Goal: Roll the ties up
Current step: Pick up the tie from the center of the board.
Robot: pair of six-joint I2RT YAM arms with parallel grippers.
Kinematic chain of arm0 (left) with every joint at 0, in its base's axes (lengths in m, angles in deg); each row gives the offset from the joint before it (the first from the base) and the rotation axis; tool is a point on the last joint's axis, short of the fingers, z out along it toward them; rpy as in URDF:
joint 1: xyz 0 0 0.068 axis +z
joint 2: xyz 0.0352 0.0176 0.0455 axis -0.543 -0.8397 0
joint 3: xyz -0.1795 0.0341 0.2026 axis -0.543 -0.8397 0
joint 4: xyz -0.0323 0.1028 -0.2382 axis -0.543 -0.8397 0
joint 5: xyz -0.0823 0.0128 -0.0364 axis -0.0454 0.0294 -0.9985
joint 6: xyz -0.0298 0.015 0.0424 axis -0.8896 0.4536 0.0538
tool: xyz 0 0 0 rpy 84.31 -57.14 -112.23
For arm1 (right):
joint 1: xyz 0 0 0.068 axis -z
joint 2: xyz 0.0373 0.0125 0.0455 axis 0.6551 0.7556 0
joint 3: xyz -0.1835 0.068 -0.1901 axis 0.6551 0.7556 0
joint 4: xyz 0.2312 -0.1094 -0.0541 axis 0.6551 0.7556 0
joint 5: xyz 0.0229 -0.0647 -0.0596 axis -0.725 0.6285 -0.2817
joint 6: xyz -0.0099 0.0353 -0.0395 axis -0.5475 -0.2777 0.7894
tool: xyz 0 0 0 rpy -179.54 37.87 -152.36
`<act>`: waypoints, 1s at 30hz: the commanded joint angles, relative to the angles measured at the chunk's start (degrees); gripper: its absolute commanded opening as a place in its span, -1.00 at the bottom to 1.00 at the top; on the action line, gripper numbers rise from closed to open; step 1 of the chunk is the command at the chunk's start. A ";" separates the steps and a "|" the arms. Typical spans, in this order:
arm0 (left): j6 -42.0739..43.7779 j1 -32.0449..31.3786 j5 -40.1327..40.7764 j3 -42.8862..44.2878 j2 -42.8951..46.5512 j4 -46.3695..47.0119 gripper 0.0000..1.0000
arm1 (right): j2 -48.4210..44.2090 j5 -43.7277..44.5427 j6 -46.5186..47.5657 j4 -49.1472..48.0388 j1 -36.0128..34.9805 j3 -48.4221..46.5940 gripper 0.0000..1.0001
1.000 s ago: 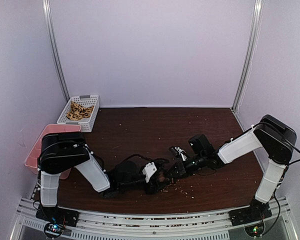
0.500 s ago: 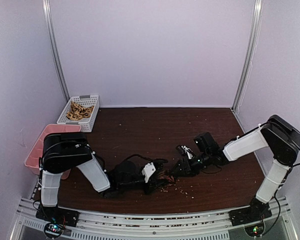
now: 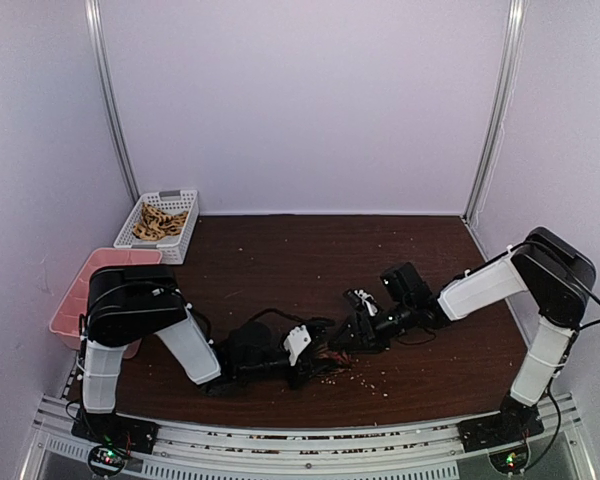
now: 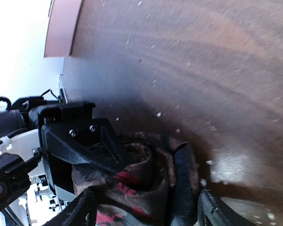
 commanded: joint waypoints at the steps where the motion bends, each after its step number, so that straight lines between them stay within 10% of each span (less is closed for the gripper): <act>1: 0.17 0.00 -1.14 -1.57 -2.42 -5.41 -0.47 | 1.73 -2.42 -3.87 -0.01 -0.83 3.11 0.42; 12: -0.10 0.00 -1.40 -1.95 -2.79 -4.39 -0.47 | 0.16 -4.36 -12.96 -14.75 -0.83 6.52 0.29; 21: 0.02 0.00 -2.02 -1.68 -2.92 -4.57 -0.44 | 4.14 -2.42 -10.80 -14.62 -0.85 5.91 -0.48; 24: -0.06 0.07 -2.42 -2.18 -2.37 -3.91 -0.30 | 3.48 -1.75 -10.39 -14.61 -0.83 7.20 -0.94; 30: 0.92 0.09 -1.09 -4.24 2.85 -4.49 0.33 | 0.51 -0.47 -9.78 -15.17 -0.82 9.23 -1.00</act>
